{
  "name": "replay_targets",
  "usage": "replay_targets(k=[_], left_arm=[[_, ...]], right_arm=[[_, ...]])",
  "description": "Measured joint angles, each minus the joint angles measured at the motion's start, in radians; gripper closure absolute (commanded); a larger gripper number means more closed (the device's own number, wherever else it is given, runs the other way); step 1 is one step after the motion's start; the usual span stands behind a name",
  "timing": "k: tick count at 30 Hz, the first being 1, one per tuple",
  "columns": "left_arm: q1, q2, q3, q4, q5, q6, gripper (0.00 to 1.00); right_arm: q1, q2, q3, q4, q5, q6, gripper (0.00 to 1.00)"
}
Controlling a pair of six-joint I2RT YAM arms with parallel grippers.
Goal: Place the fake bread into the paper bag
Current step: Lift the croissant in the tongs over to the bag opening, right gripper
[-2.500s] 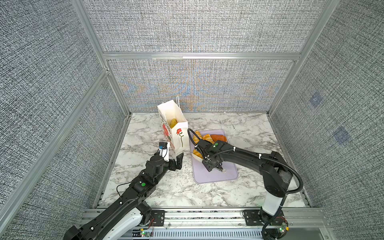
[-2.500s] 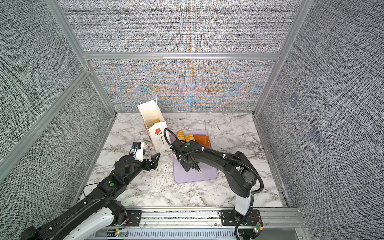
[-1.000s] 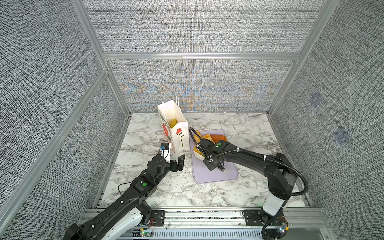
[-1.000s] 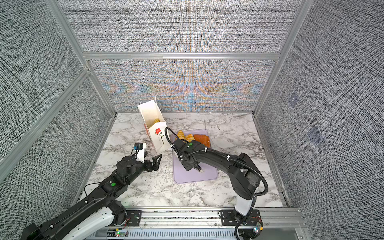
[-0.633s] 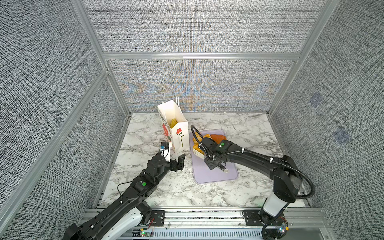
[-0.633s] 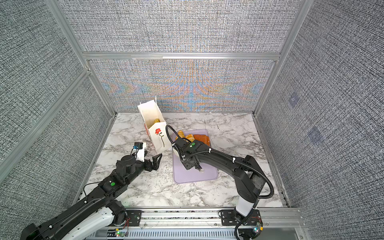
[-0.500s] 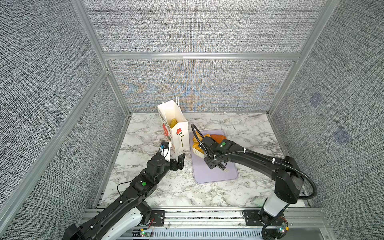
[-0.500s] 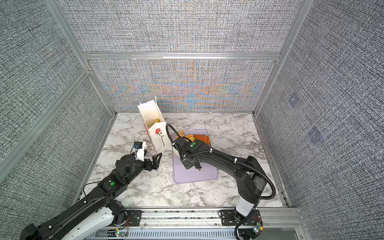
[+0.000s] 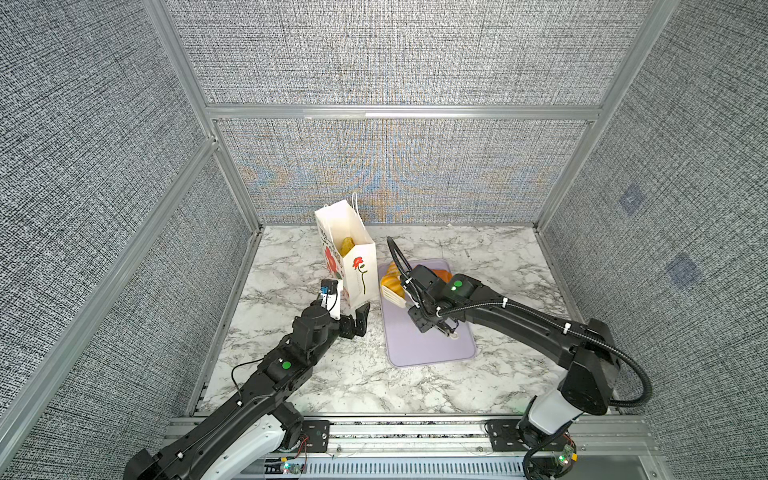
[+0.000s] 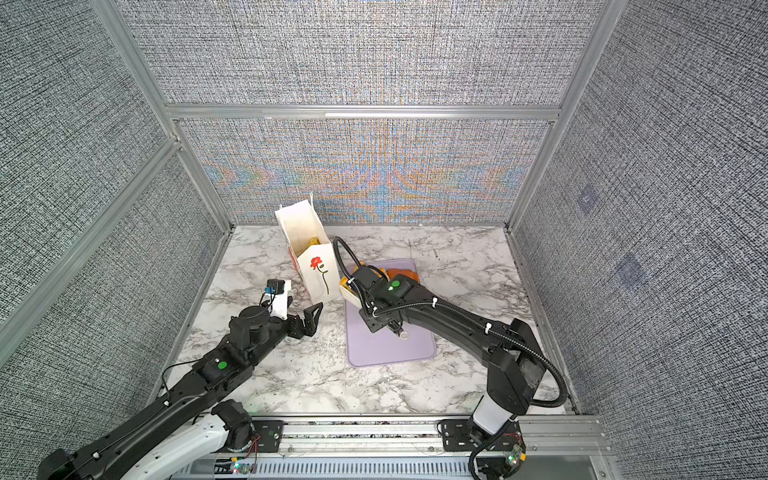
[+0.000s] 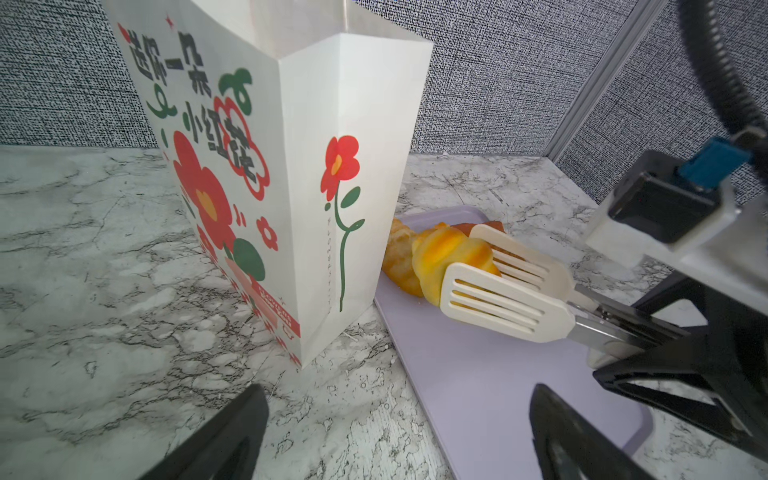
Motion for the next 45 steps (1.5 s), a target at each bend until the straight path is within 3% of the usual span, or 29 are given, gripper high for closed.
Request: replay_targets(k=[29,45], left_arm=[[0.001,0.018,0.108,-0.066,-0.026,0.079,0.01],[0.035,0.054,0.191,-0.081,-0.051,0.132,0.01]], right_arm=[[-0.02,-0.093,0.119,-0.06,0.018,-0.042,0.57],[-0.02,-0.058,0.314,-0.043,-0.027,-0.116,0.56]])
